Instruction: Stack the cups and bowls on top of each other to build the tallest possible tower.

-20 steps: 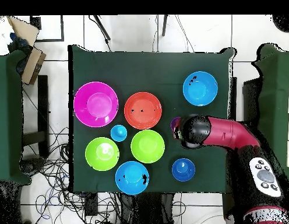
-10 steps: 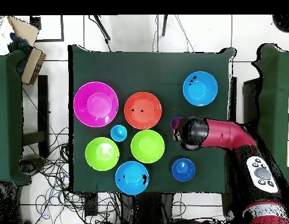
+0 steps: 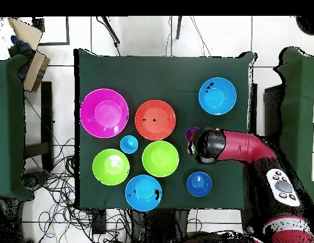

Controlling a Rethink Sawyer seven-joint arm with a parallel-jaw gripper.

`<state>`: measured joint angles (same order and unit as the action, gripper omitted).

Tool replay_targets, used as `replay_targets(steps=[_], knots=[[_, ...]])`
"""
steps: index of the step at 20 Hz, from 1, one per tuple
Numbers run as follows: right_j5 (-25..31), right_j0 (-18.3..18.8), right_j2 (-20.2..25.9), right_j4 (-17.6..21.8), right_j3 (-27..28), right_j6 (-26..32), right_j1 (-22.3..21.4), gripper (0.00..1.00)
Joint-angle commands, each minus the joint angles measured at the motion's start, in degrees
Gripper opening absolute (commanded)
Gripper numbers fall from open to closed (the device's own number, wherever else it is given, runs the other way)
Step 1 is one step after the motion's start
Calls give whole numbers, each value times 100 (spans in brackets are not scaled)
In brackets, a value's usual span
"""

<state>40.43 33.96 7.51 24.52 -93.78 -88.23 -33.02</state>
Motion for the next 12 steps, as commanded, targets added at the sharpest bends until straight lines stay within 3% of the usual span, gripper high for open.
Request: replay_targets(steps=[1,12], knots=[[-477,51,263,443,-171,159,192,100],[-575,232,305,529,-96,280,386,100]])
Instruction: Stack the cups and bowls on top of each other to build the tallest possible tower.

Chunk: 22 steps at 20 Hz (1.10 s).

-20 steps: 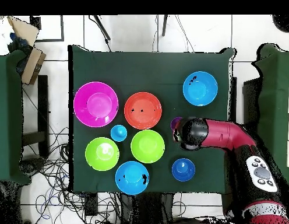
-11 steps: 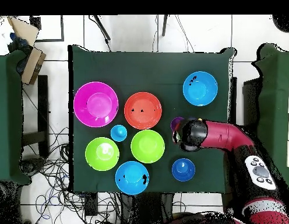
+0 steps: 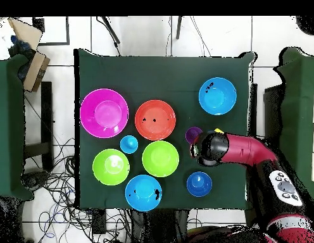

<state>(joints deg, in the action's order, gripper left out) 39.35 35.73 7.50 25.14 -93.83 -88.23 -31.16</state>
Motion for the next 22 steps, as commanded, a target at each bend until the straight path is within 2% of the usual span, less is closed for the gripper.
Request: replay_targets(steps=[1,22], knots=[[-468,58,315,475,-87,276,205,100],[-594,74,329,981,16,385,353,100]])
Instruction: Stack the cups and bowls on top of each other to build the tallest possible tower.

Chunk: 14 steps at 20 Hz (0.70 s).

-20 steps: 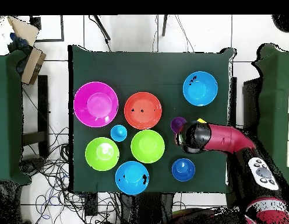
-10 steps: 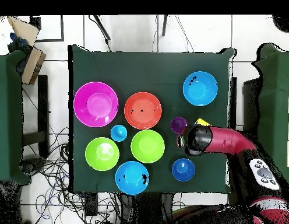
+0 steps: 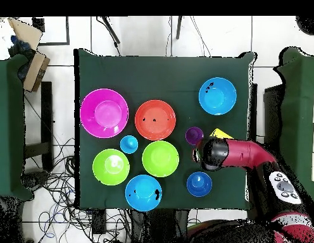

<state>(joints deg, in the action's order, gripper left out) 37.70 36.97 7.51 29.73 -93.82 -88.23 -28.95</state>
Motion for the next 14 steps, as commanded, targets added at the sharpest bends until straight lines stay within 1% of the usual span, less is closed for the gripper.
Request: replay_targets(steps=[1,4,9,14], knots=[[-418,-37,338,529,19,380,133,100],[-406,-21,357,554,16,356,132,100],[-413,24,401,684,63,453,198,100],[-470,14,371,814,72,421,253,100]])
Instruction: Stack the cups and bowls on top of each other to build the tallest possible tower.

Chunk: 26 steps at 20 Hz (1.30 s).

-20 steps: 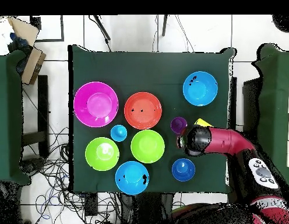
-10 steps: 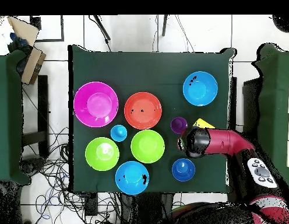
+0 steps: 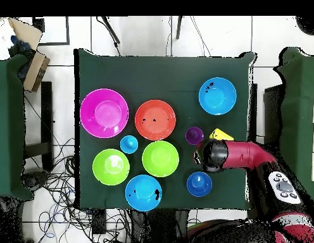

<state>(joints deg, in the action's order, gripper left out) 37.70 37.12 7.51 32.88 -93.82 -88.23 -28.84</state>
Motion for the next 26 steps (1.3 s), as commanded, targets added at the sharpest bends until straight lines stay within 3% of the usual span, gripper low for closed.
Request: replay_targets(steps=[1,26], knots=[[-478,4,369,512,67,407,253,100],[-742,145,420,763,134,369,530,100]])
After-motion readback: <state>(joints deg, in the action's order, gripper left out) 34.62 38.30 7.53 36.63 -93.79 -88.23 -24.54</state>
